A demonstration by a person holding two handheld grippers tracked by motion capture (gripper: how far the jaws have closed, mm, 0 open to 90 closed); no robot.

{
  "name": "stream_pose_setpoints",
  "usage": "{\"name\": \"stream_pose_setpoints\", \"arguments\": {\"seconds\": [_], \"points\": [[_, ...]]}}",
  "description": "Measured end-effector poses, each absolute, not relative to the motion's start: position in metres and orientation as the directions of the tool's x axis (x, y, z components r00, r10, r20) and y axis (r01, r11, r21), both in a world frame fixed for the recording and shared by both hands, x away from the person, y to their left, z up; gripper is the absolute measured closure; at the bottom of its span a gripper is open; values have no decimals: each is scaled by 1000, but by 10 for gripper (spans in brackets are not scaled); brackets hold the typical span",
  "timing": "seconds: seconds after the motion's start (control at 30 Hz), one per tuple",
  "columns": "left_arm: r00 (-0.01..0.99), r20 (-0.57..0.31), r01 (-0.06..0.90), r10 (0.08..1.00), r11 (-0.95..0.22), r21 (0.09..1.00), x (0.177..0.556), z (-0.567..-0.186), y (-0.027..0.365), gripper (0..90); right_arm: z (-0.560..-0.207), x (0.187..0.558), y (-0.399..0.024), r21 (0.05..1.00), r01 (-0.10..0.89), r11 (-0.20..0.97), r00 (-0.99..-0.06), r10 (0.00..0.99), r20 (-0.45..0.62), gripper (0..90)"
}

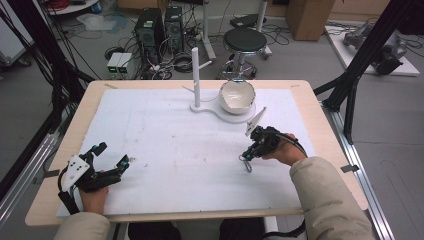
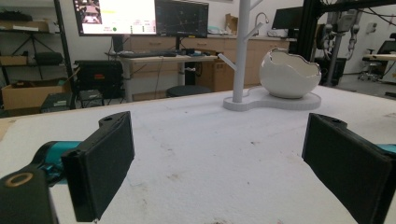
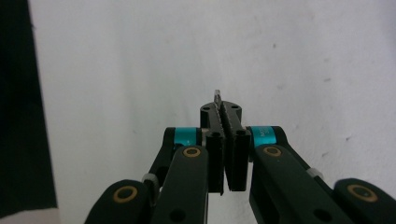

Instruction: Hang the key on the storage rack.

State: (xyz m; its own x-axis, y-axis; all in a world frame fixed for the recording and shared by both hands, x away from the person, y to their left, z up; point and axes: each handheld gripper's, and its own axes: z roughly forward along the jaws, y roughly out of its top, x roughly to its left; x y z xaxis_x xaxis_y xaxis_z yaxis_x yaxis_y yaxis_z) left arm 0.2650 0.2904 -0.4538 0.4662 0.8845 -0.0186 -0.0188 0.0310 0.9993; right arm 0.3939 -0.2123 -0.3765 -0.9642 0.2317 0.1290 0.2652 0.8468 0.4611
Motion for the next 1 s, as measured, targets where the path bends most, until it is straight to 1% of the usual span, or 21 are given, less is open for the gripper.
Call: {"name": "stream_pose_setpoints", "arguments": {"seconds": [0.03, 0.17, 0.2, 0.23, 0.3, 0.33, 0.4, 0.47, 0.5, 0.53, 0.57, 0.6, 0.63, 0.7, 0.73, 0.77, 0.9, 1.0], "points": [[467, -18, -17, 884, 30, 999, 265, -454, 291, 96, -372, 395, -213, 485, 277, 830, -961, 242, 134, 890], [467, -19, -17, 884, 31, 999, 265, -454, 290, 96, -364, 396, -214, 521, 289, 803, -957, 258, 133, 890], [466, -18, -18, 885, 30, 999, 265, -454, 290, 96, -361, 397, -213, 543, 285, 790, -957, 265, 118, 889], [467, -19, -19, 884, 31, 999, 265, -454, 290, 96, -355, 399, -213, 576, 291, 764, -955, 268, 128, 890], [466, -20, -18, 884, 32, 999, 265, -454, 290, 96, -351, 400, -212, 590, 295, 752, -953, 277, 123, 889], [465, -19, -20, 885, 31, 999, 265, -454, 290, 96, -343, 403, -210, 616, 296, 730, -951, 284, 122, 889], [466, -19, -16, 885, 30, 999, 265, -454, 290, 96, -338, 405, -208, 630, 293, 720, -951, 286, 116, 889], [465, -20, -16, 885, 31, 999, 265, -454, 290, 96, -324, 412, -203, 673, 294, 679, -949, 293, 118, 889], [466, -20, -15, 885, 31, 999, 265, -454, 290, 96, -324, 412, -203, 673, 294, 679, -949, 293, 118, 889], [465, -21, -15, 885, 32, 999, 265, -454, 290, 96, -313, 416, -200, 707, 299, 641, -945, 303, 126, 889], [465, -20, -16, 885, 31, 999, 265, -454, 290, 96, -313, 416, -200, 707, 299, 641, -945, 303, 126, 889], [465, -21, -15, 885, 31, 999, 265, -454, 290, 97, -308, 418, -198, 724, 306, 618, -941, 312, 132, 889], [465, -20, -16, 885, 31, 999, 265, -454, 290, 96, -298, 425, -193, 765, 304, 568, -939, 316, 139, 889], [465, -21, -15, 885, 31, 999, 265, -454, 290, 96, -288, 431, -188, 792, 308, 528, -933, 330, 143, 889], [465, -21, -15, 885, 32, 999, 265, -454, 290, 96, -288, 431, -188, 792, 308, 528, -933, 330, 143, 889], [466, -20, -15, 885, 31, 999, 265, -454, 290, 96, -280, 437, -180, 813, 310, 493, -928, 344, 145, 889], [466, -22, -14, 885, 32, 999, 265, -454, 290, 96, -269, 446, -168, 826, 301, 476, -924, 359, 130, 889], [466, -21, -14, 884, 31, 999, 265, -454, 290, 97, -259, 458, -150, 838, 295, 460, -924, 360, 128, 889]]}}
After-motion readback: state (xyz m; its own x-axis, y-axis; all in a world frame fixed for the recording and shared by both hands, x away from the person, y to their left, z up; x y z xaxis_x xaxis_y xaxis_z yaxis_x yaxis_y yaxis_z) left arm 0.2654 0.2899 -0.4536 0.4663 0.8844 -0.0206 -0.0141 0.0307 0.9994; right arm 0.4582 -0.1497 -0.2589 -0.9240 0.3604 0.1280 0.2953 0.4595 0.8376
